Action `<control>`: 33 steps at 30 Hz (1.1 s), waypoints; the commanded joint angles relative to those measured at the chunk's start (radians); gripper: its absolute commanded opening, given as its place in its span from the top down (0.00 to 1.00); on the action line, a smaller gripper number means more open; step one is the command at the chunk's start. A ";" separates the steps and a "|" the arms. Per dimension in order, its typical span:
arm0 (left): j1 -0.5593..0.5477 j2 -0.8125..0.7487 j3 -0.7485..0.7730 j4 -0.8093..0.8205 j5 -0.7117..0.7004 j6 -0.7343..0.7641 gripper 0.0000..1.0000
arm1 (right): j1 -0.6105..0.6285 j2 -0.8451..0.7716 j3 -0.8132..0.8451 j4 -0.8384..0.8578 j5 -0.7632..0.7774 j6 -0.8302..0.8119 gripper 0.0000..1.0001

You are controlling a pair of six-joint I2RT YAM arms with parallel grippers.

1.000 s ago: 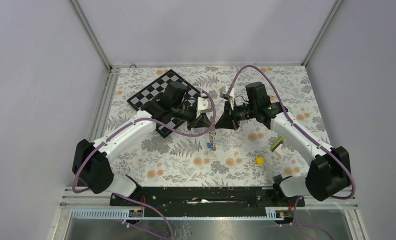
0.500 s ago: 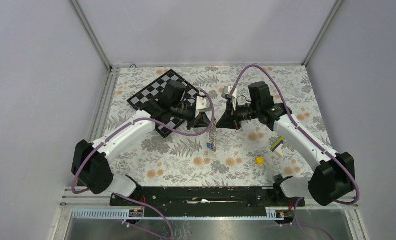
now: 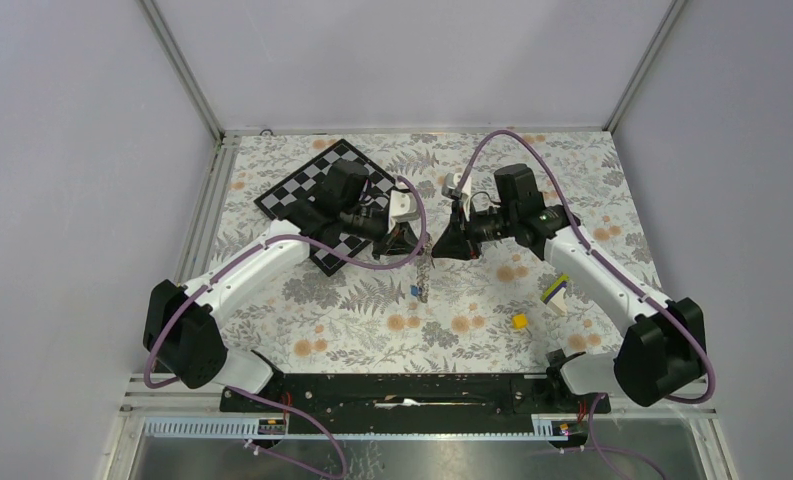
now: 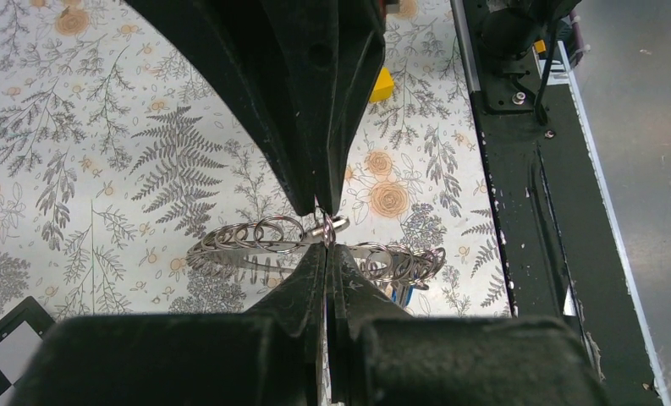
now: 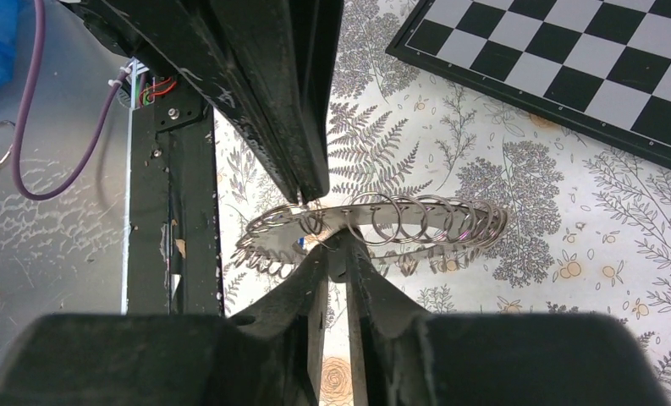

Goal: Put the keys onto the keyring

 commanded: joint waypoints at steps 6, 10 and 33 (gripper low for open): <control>0.014 -0.035 0.004 0.090 0.108 -0.022 1.00 | 0.000 -0.067 0.034 -0.013 0.038 -0.016 0.62; 0.024 -0.036 0.001 0.110 0.139 -0.043 1.00 | 0.000 -0.120 0.048 -0.045 0.065 -0.059 0.58; 0.042 -0.019 -0.077 0.403 0.230 -0.368 1.00 | 0.003 -0.108 0.054 0.001 -0.027 -0.029 0.53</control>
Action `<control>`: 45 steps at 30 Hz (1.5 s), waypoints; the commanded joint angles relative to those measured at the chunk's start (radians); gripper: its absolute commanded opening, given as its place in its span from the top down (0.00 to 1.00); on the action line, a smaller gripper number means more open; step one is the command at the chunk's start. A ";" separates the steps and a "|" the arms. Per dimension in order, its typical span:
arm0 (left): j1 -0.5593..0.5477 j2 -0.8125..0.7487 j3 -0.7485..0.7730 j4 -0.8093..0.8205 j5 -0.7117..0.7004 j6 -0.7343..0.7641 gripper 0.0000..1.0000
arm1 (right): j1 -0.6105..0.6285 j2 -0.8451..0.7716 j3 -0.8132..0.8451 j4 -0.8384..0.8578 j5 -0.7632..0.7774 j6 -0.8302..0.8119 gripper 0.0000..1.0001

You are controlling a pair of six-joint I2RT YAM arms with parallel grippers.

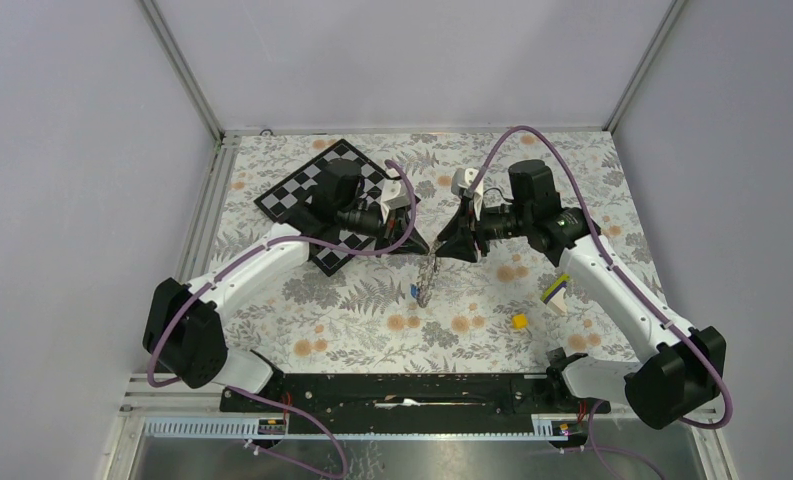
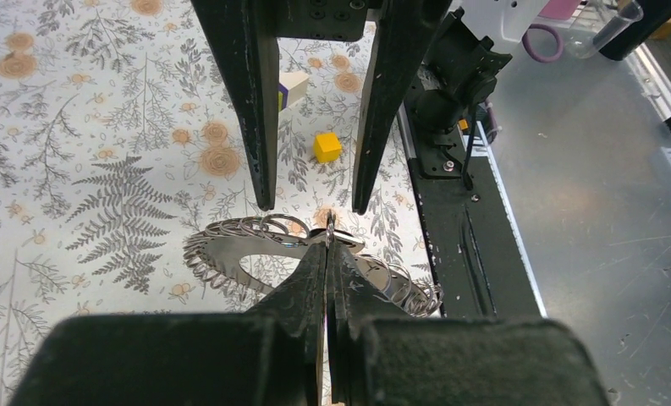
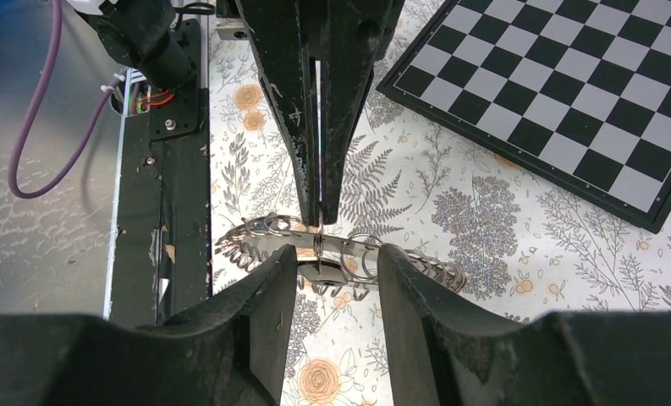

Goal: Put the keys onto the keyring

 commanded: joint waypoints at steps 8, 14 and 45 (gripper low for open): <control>0.011 -0.014 -0.019 0.203 0.052 -0.138 1.00 | 0.005 -0.003 -0.010 0.076 -0.047 0.036 0.54; 0.015 -0.014 -0.032 0.237 0.060 -0.167 1.00 | 0.006 0.000 -0.021 0.086 -0.040 0.037 0.58; 0.028 -0.016 -0.064 0.254 0.040 -0.155 0.78 | 0.052 0.023 0.032 -0.038 0.092 -0.053 1.00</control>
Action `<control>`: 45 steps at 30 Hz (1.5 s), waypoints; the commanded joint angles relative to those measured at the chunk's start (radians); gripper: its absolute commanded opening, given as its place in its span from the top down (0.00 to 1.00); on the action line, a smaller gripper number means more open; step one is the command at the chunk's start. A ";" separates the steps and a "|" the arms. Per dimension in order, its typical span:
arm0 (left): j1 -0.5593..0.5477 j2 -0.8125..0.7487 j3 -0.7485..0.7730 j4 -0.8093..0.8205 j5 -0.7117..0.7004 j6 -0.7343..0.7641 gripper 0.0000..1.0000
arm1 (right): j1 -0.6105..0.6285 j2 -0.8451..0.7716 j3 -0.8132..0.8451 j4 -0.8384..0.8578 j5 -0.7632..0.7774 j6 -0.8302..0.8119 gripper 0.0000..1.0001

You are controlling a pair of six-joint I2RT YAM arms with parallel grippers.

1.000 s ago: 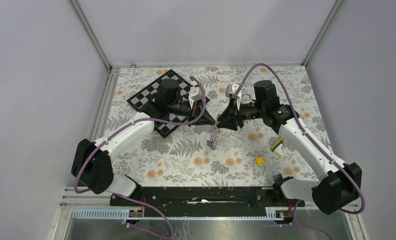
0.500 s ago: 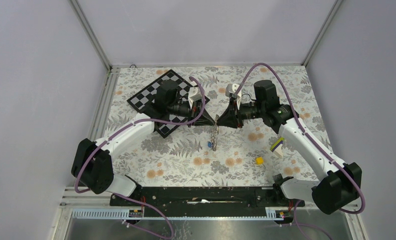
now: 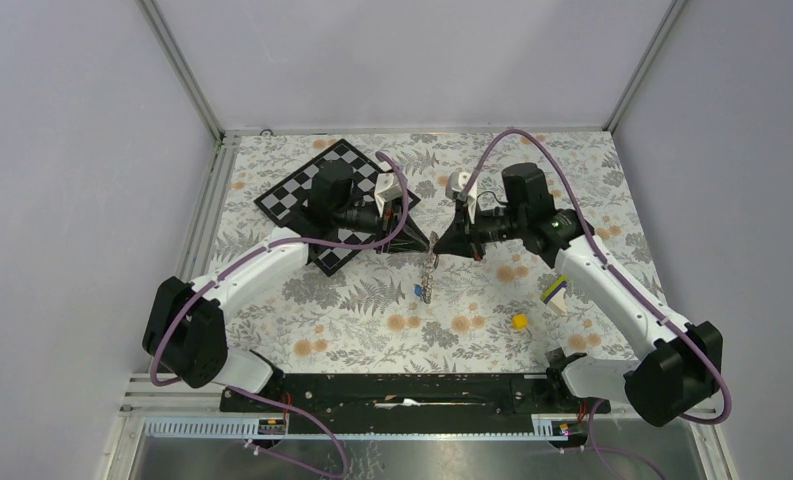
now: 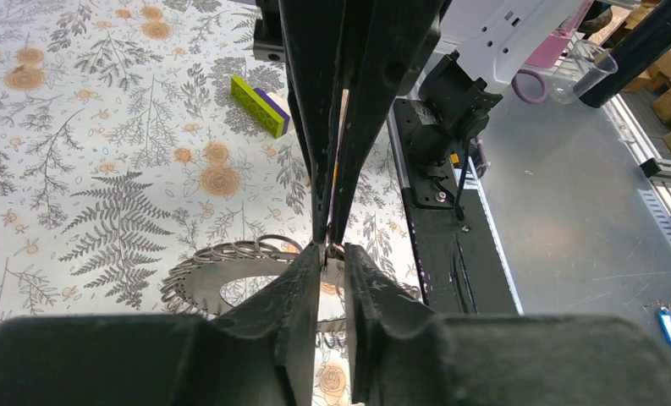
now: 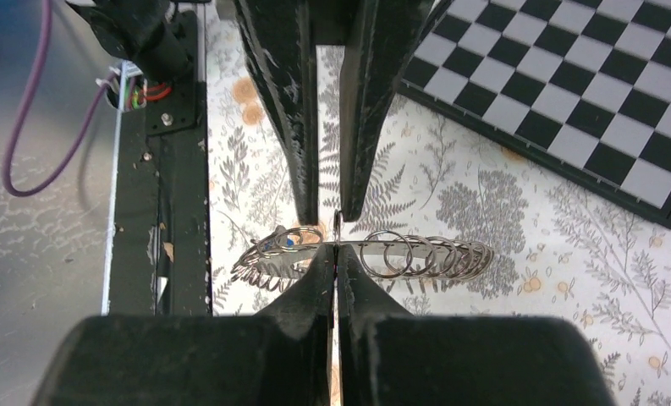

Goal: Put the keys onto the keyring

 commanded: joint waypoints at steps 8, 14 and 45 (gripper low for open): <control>0.004 -0.023 0.033 -0.104 -0.004 0.207 0.58 | 0.062 0.014 0.066 -0.130 0.132 -0.109 1.00; 0.000 -0.015 0.027 -0.104 0.002 0.228 0.58 | 0.068 0.018 0.066 -0.122 0.120 -0.101 1.00; -0.040 0.035 0.038 -0.104 -0.012 0.253 0.94 | 0.071 0.014 0.034 -0.050 0.098 -0.057 1.00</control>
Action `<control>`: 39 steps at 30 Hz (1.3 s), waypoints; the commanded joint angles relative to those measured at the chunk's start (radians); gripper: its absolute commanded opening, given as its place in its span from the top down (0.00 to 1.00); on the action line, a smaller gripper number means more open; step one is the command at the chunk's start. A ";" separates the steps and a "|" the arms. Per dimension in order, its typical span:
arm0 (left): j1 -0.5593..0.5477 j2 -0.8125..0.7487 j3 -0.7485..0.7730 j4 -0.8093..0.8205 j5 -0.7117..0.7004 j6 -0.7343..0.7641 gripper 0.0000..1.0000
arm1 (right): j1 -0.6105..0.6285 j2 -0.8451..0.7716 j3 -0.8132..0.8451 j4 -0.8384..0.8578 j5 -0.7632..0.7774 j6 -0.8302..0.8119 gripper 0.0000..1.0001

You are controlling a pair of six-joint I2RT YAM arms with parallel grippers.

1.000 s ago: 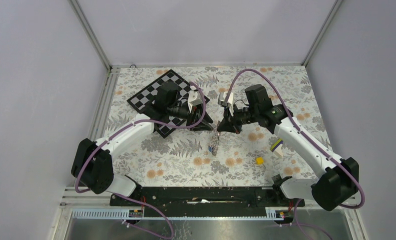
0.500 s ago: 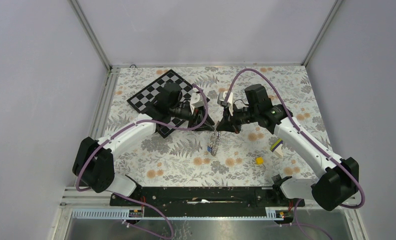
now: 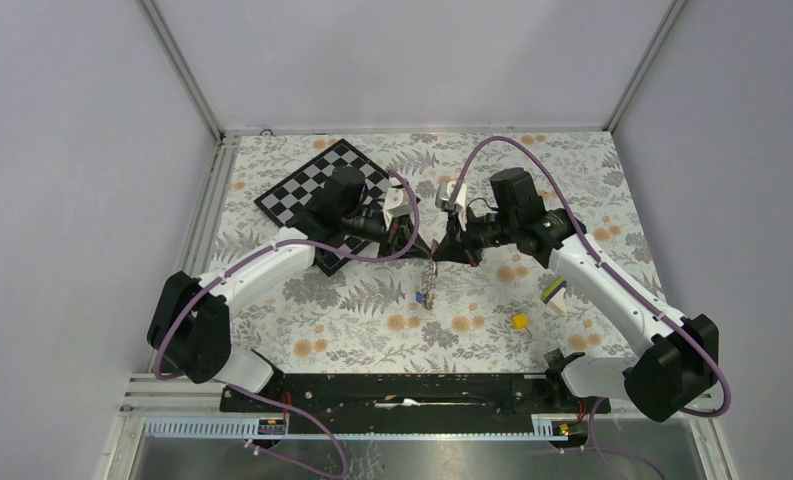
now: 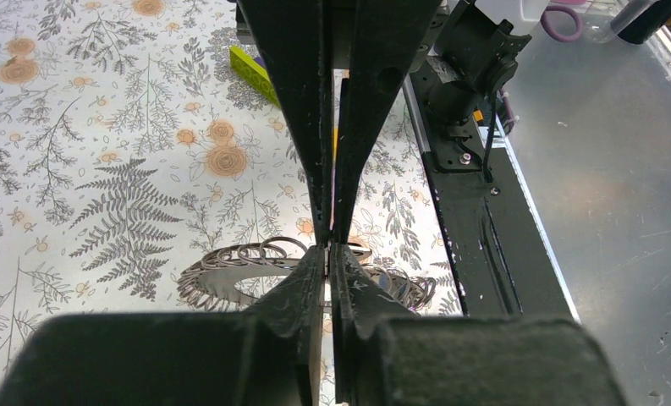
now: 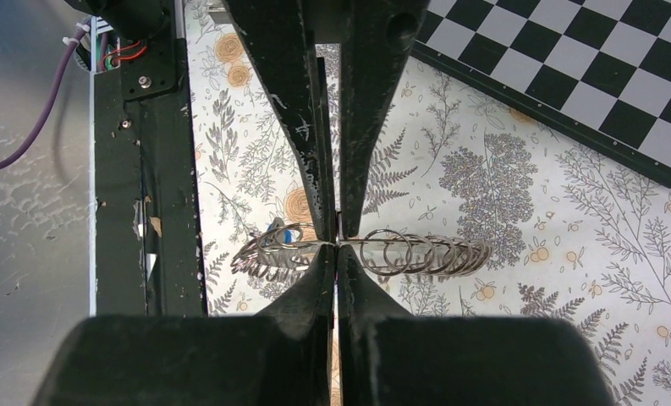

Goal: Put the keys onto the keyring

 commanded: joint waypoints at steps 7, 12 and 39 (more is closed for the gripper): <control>-0.003 -0.002 0.040 0.016 0.020 0.012 1.00 | 0.008 -0.034 -0.003 0.080 0.004 0.030 0.84; 0.009 -0.012 0.034 0.050 0.042 -0.026 1.00 | -0.009 -0.081 -0.050 0.110 0.022 0.042 0.71; 0.033 -0.026 -0.012 0.207 0.081 -0.151 1.00 | -0.029 -0.070 -0.081 0.117 -0.009 0.046 0.99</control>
